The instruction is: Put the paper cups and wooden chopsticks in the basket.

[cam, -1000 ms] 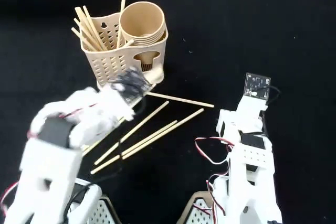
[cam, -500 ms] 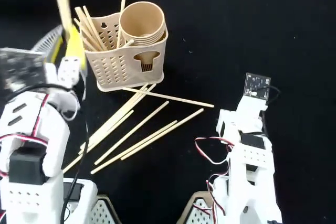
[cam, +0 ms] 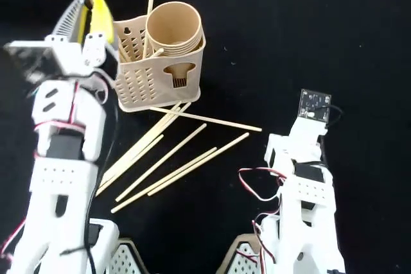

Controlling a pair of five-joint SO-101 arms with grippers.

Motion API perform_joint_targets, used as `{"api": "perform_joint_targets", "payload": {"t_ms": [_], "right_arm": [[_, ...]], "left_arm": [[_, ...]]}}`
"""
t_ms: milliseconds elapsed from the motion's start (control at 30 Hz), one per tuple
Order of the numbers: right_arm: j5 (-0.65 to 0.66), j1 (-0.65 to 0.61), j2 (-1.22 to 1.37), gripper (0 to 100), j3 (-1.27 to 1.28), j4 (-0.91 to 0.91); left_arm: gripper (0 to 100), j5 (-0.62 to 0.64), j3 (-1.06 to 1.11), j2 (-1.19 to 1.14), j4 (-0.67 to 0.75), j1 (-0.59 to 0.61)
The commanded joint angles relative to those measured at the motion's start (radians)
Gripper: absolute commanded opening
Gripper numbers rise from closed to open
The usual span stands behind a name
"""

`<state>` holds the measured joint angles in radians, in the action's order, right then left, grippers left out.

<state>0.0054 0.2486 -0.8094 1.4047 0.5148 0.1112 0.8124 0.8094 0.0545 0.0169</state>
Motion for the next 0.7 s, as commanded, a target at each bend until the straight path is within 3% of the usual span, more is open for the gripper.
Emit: {"api": "perform_joint_targets", "payload": {"t_ms": [0,333,467,667], "right_arm": [[0.000,0.003,-0.015,1.5,-0.015,-0.025],[0.000,0.003,-0.015,1.5,-0.015,-0.026],[0.000,0.003,-0.015,1.5,-0.015,-0.026],[0.000,0.003,-0.015,1.5,-0.015,-0.026]], "left_arm": [[3,0.009,-0.054,-0.100,0.025,0.005],[4,0.009,0.021,-0.167,0.002,0.005],[14,0.009,-0.028,-0.127,-0.206,0.005],[14,0.009,-0.140,-0.023,-0.443,0.010]]}}
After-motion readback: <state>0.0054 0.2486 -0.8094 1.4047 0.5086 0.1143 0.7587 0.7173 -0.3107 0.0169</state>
